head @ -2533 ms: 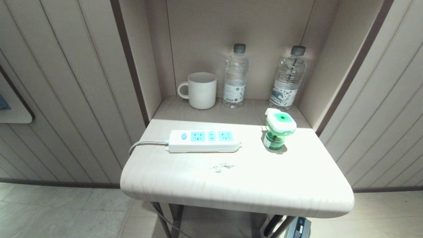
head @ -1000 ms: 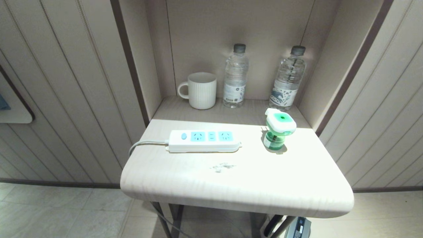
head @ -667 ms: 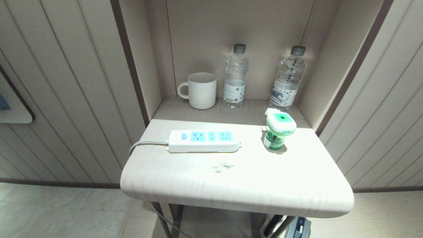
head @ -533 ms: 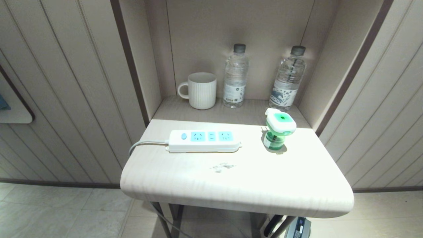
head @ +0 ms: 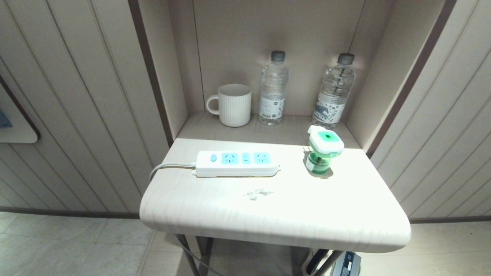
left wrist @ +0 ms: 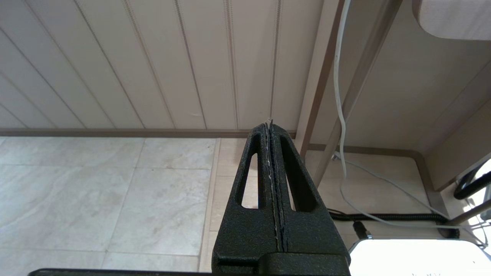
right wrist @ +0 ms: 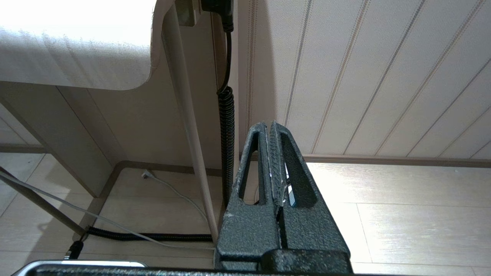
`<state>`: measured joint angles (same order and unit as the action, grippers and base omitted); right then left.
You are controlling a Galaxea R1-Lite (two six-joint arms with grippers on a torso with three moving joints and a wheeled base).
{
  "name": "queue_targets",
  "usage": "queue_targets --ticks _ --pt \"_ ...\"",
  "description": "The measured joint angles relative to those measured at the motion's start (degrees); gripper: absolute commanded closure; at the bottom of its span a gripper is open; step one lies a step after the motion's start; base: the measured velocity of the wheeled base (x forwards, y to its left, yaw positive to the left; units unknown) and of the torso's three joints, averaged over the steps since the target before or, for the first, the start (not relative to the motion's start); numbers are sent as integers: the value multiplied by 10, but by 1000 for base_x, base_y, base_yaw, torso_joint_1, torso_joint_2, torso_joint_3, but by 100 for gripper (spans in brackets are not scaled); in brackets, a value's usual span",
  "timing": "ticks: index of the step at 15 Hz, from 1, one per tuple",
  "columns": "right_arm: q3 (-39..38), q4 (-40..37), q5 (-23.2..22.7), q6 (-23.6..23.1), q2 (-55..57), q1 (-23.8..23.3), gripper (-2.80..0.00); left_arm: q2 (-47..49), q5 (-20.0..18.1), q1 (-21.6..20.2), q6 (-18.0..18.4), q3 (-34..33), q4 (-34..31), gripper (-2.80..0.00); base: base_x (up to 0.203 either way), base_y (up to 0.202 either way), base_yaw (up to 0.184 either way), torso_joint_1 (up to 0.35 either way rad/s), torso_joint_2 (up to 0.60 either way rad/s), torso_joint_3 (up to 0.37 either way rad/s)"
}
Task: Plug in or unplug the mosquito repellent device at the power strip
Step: Pick up the mosquito repellent liquid
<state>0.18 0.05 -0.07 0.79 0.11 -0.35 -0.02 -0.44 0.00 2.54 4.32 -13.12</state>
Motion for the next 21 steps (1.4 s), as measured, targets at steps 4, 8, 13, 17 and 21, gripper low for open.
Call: queue_targets --ticks 4,8,13,17,21 --pt "8 -18 -2 -16 0 1 0 0 0 0 0 0 0 0 0 0 0 0 0 0" --pt "165 -94 -36 -23 38 1 0 0 0 0 0 0 0 0 0 0 0 0 0 0" --pt "403 -128 -97 6 216 7 0 0 0 0 0 0 0 0 0 0 0 0 0 0" --pt "542 -157 -156 15 372 16 0 0 0 0 0 0 0 0 0 0 0 0 0 0" --pt "689 -313 -165 70 494 142 0 0 0 0 0 0 0 0 0 0 0 0 0 0"
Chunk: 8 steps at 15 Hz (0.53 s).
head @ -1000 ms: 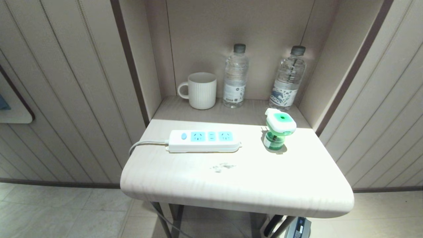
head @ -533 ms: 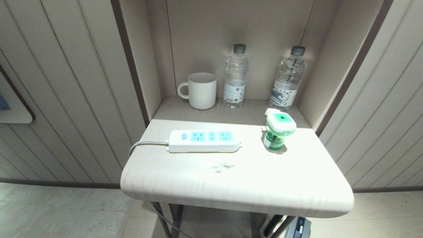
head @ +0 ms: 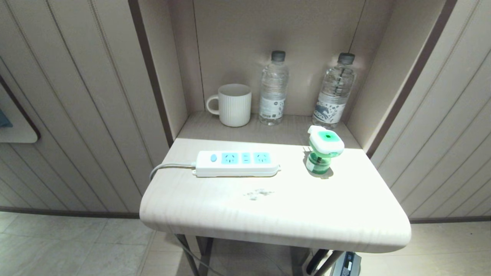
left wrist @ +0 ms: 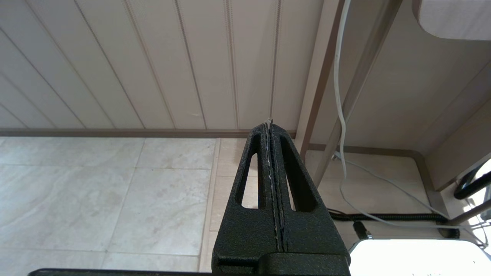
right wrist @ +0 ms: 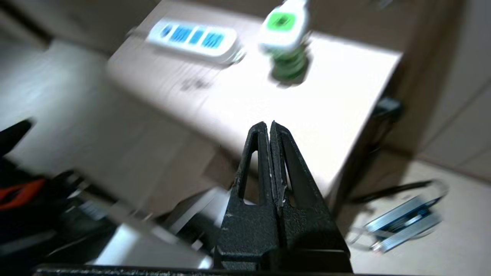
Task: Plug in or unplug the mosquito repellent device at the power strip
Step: Pick up the mosquito repellent liquid
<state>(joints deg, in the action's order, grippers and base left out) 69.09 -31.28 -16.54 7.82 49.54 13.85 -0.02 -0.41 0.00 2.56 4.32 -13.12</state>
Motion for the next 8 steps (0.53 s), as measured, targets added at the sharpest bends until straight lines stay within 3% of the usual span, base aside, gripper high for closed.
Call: queue_targets --ticks 3,6,8 --pt "36 -96 39 92 64 114 0 0 0 0 0 0 0 0 0 0 0 0 0 0" --pt "-1 -21 149 113 109 158 0 0 0 0 0 0 0 0 0 0 0 0 0 0" --pt "-29 57 214 111 125 221 0 0 0 0 0 0 0 0 0 0 0 0 0 0"
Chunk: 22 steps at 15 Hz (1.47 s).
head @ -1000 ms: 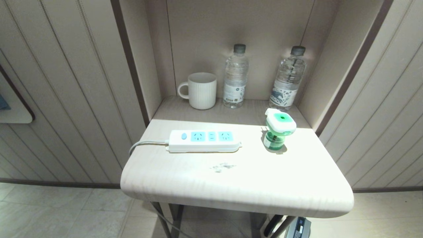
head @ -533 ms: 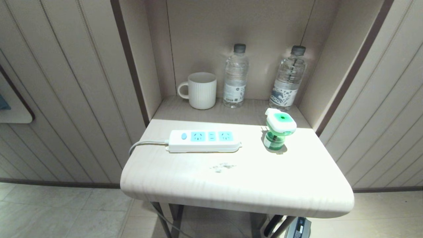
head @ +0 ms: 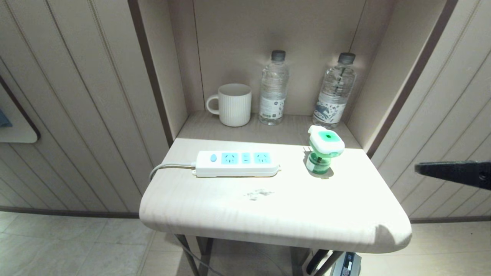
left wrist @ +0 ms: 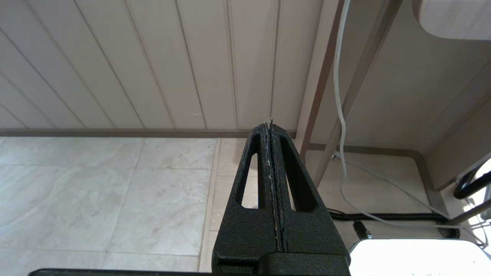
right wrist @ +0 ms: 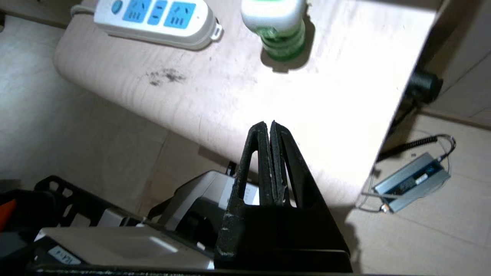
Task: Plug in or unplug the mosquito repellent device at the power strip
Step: Pick up the mosquito repellent liquid
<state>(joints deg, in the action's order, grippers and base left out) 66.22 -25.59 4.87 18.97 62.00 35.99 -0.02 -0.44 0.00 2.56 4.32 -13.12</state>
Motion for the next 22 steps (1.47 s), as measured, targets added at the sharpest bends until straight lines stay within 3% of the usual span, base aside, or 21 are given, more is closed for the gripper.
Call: queue_targets --ticks 2,3,5,6,10,14,18,22 --pt "-33 78 67 -10 12 106 0 0 0 0 0 0 0 0 0 0 0 0 0 0" --pt "-59 115 112 -21 20 149 -280 0 0 0 0 0 0 0 0 0 0 0 0 0" --pt "-115 210 212 -53 31 192 -280 0 0 0 0 0 0 0 0 0 0 0 0 0" --pt "-134 252 240 -67 33 198 -280 0 0 0 0 0 0 0 0 0 0 0 0 0" --pt "-182 394 296 -114 38 186 -280 0 0 0 0 0 0 0 0 0 0 0 0 0" --pt "-229 545 324 -128 94 152 -280 0 0 0 0 0 0 0 0 0 0 0 0 0" --pt "-269 732 333 -173 168 143 -280 0 0 0 0 0 0 0 0 0 0 0 0 0" --pt "-289 838 322 -196 213 96 -280 0 0 0 0 0 0 0 0 0 0 0 0 0"
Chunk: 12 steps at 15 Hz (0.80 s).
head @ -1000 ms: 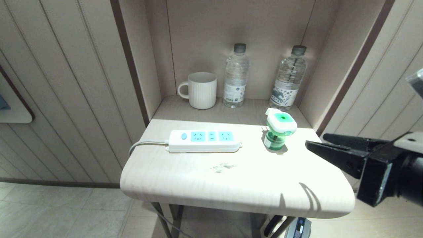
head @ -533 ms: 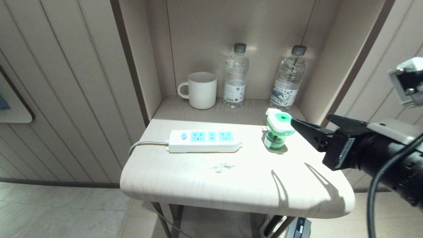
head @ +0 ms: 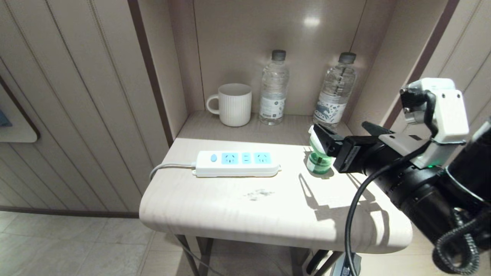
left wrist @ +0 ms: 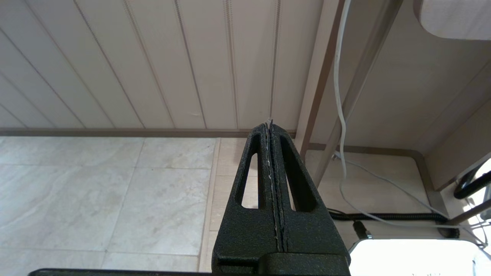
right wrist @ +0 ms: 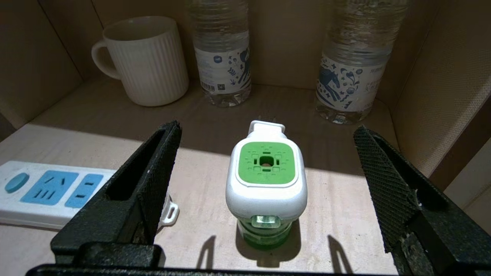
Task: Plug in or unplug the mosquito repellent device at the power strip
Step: Pick up the mosquito repellent liquid
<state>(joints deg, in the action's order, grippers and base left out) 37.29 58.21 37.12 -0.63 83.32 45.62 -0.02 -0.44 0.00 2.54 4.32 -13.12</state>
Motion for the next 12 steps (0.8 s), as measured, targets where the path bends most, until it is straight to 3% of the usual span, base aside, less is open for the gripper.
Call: queue_targets --ticks 12 --pt "17 11 -27 -14 72 -40 -280 0 0 0 0 0 0 0 0 0 0 0 0 0"
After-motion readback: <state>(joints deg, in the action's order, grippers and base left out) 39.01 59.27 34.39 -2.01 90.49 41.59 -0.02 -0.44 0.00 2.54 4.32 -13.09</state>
